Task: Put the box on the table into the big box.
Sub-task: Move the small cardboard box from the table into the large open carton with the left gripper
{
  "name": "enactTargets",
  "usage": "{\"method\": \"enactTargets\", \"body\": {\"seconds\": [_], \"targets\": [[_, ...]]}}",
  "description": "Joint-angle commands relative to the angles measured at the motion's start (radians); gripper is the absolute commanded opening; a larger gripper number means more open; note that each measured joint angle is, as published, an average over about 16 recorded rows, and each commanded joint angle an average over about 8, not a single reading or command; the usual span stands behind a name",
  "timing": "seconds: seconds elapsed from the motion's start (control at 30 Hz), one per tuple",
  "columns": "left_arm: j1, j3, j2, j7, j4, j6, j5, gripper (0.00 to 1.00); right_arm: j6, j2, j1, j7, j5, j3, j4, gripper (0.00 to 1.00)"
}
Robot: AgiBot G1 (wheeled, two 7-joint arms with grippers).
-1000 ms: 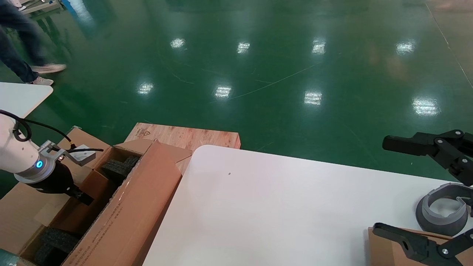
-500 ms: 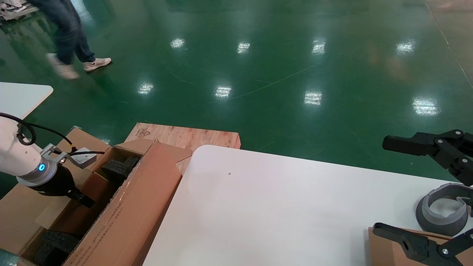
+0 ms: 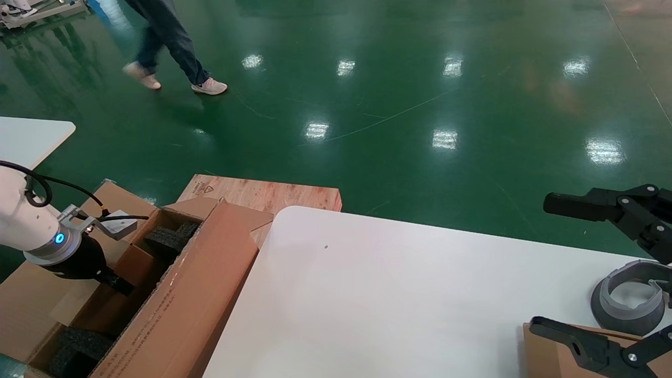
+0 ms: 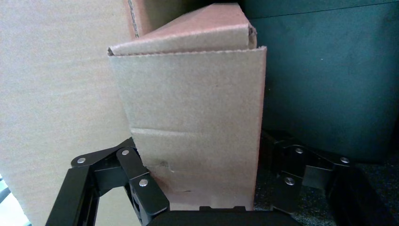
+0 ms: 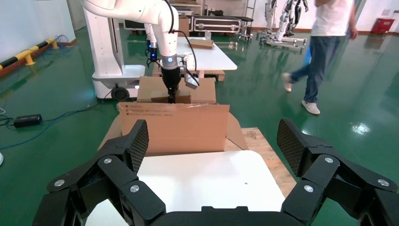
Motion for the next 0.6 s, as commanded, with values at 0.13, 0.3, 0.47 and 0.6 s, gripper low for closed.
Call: {"method": "enactTargets", "body": {"seconds": [0.13,0.3,0.47,0.6], "targets": [[0.000,0.001,0.000,0.000,-0.001,0.001,0.000,1.00,0.000,0.000,0.000,0.000,0.000,0.000,0.000,1.00],[-0.001,0.001,0.000,0.000,-0.001,0.001,0.001,1.00,0.000,0.000,0.000,0.000,0.000,0.000,0.000,1.00],[-0.001,0.000,0.000,0.000,-0.001,0.002,0.000,1.00,0.000,0.000,0.000,0.000,0.000,0.000,0.000,1.00],[-0.002,0.000,0.000,0.000,-0.002,0.003,0.000,1.00,0.000,0.000,0.000,0.000,0.000,0.000,0.000,1.00]]}}
